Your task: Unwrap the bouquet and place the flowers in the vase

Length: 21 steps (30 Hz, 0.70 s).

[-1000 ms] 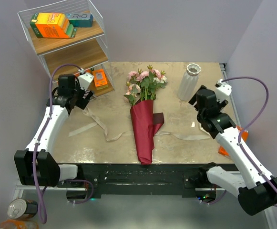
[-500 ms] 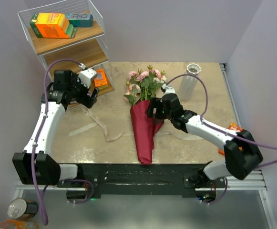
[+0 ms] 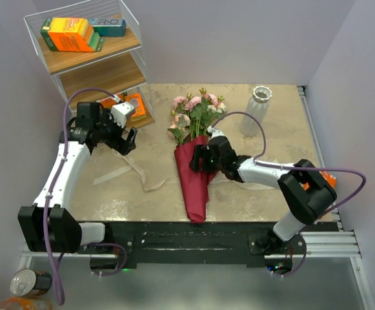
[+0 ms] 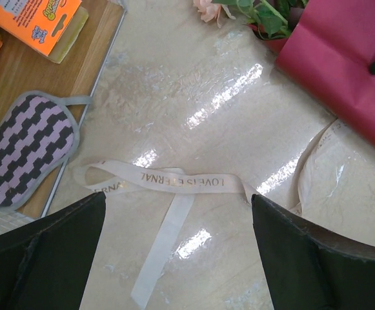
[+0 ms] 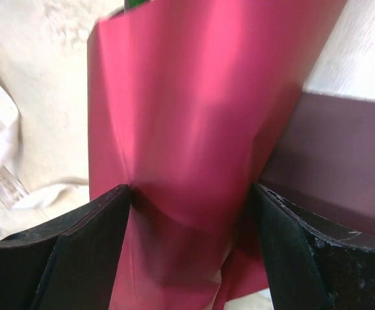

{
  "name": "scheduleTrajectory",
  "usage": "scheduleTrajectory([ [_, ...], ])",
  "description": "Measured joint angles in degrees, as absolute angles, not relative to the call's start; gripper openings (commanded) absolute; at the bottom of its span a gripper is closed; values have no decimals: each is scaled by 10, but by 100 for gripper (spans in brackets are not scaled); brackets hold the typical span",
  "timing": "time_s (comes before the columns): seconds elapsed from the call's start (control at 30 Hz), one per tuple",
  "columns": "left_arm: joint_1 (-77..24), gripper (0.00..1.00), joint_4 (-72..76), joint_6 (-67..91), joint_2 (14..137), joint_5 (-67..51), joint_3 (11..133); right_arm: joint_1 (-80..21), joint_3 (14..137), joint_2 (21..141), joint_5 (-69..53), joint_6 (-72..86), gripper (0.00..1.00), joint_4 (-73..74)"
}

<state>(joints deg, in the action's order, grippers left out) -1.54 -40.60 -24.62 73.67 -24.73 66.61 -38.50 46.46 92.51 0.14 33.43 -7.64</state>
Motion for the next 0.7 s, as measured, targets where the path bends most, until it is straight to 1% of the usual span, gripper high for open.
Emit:
scheduleTrajectory([
  [0.07,-19,99,-406,-246,735,-250,666,-399,461,920,11,332,82,-70],
  [0.1,-22,100,-405,-246,735,-251,665,-412,461,910,25,328,86,-62],
  [0.27,-35,99,-405,-246,733,-254,657,-499,476,813,121,276,96,15],
  [0.4,-35,99,-400,-243,735,-253,657,-601,517,768,209,230,98,74],
  [0.5,-35,99,-396,-236,745,-250,657,-690,544,784,282,216,98,126],
  [0.53,-35,99,-395,-234,749,-249,657,-726,552,802,309,216,98,151],
  [0.7,-35,99,-391,-229,754,-247,657,-832,581,917,409,240,97,274],
])
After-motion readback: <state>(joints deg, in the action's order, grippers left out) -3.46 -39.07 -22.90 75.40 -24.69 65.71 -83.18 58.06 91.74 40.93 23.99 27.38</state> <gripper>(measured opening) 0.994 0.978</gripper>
